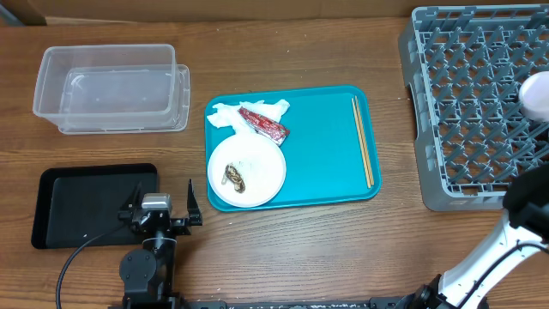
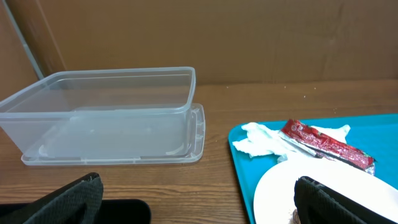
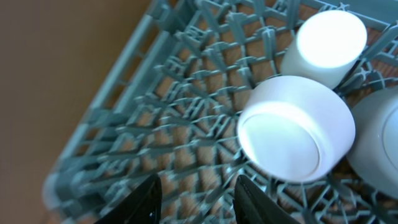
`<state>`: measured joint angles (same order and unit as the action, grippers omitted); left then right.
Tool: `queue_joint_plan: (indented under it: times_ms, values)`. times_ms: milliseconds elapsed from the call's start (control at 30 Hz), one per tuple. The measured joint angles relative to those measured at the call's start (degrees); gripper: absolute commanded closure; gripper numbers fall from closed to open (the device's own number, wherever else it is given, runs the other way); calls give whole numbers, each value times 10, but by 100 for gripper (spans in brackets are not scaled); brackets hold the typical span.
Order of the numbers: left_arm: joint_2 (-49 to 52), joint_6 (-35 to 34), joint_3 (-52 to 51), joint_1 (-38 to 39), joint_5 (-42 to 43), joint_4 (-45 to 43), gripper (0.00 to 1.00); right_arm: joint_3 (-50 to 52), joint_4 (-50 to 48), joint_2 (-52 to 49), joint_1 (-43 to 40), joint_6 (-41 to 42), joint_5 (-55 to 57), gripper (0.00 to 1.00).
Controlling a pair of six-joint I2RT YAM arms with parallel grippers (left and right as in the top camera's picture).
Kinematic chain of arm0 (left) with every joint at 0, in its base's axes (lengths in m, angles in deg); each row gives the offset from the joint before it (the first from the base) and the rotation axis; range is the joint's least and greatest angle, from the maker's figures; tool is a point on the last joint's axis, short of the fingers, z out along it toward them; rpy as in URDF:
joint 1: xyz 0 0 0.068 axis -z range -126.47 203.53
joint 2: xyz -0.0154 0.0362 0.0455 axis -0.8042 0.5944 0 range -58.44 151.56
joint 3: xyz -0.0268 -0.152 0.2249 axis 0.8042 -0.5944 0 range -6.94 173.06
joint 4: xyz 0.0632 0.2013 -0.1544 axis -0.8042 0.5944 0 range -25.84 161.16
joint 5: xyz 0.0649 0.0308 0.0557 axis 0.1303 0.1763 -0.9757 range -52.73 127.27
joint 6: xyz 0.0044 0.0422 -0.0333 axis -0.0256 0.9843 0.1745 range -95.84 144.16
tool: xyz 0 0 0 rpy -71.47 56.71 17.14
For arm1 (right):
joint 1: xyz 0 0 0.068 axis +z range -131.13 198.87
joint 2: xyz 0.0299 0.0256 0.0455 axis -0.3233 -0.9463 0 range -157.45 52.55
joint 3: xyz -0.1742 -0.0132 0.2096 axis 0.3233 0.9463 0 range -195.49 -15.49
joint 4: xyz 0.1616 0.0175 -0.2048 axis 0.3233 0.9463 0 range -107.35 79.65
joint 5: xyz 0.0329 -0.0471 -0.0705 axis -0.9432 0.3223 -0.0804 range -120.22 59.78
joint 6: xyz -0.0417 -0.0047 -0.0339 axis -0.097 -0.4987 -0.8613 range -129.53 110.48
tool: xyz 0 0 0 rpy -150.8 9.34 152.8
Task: Sort waste into correct bins and load items into the dishwasher
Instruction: 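Move the right gripper down to the wooden chopsticks on the tray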
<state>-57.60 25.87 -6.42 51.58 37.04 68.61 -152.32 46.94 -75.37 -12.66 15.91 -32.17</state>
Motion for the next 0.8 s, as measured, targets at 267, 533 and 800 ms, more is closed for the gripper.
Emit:
queue_joint_plan:
  times_ms: [267, 533, 800]
  values:
    - [0, 0, 0, 0, 0, 0, 0, 1, -7, -103, -6, 0, 67, 65]
    - [0, 0, 0, 0, 0, 0, 0, 4, -3, -119, -24, 0, 97, 67]
    - [0, 0, 0, 0, 0, 0, 0, -5, 31, -109, -24, -1, 61, 66]
